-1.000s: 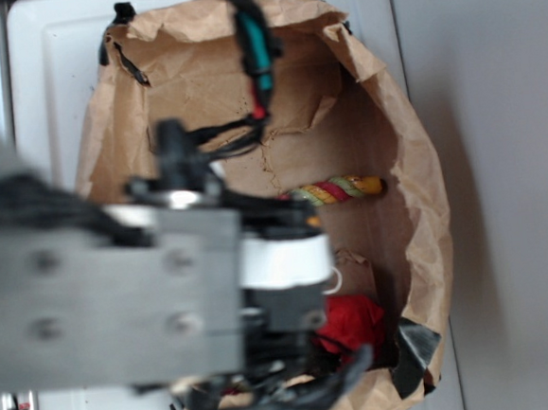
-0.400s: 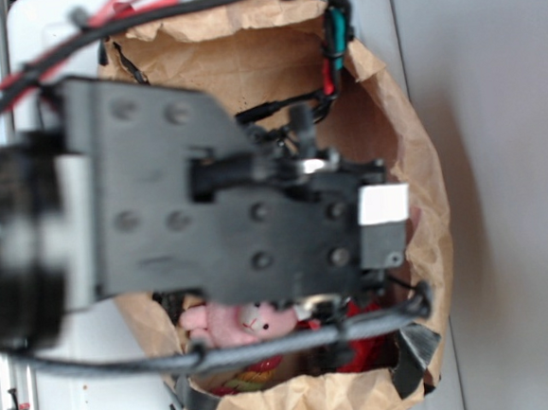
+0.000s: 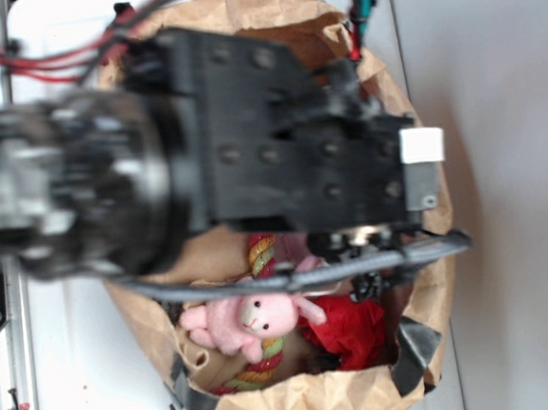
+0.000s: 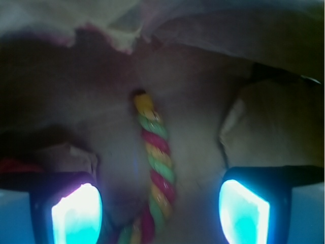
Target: Grab the multicolored rope.
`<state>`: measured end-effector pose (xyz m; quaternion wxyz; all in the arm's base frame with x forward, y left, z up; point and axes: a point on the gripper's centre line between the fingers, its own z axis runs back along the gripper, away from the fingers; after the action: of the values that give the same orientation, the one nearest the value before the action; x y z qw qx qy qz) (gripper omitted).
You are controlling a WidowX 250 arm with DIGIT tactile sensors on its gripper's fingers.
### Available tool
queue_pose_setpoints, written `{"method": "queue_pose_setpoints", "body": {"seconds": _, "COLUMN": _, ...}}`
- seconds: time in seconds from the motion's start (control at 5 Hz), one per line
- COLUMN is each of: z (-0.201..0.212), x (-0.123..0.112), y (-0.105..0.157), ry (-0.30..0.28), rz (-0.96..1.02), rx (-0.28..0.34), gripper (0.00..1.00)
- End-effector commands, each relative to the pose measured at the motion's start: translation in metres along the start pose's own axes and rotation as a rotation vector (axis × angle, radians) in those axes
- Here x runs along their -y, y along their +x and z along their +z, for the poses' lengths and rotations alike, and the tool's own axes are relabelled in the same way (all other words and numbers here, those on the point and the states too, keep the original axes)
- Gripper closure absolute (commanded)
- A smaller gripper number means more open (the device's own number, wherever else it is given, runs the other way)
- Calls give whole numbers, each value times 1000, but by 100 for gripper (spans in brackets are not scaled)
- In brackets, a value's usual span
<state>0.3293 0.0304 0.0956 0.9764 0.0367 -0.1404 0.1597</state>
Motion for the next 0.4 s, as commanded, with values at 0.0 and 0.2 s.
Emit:
{"method": "queue_pose_setpoints", "body": {"seconds": 0.0, "z": -4, "x": 14, "y": 23, "ry": -73, "rz": 5, "rx": 57, "gripper": 0}}
{"method": "queue_pose_setpoints", "body": {"seconds": 0.2, "z": -9, "x": 8, "y": 8, "ry": -87, "rz": -8, "rx": 63, "gripper": 0}}
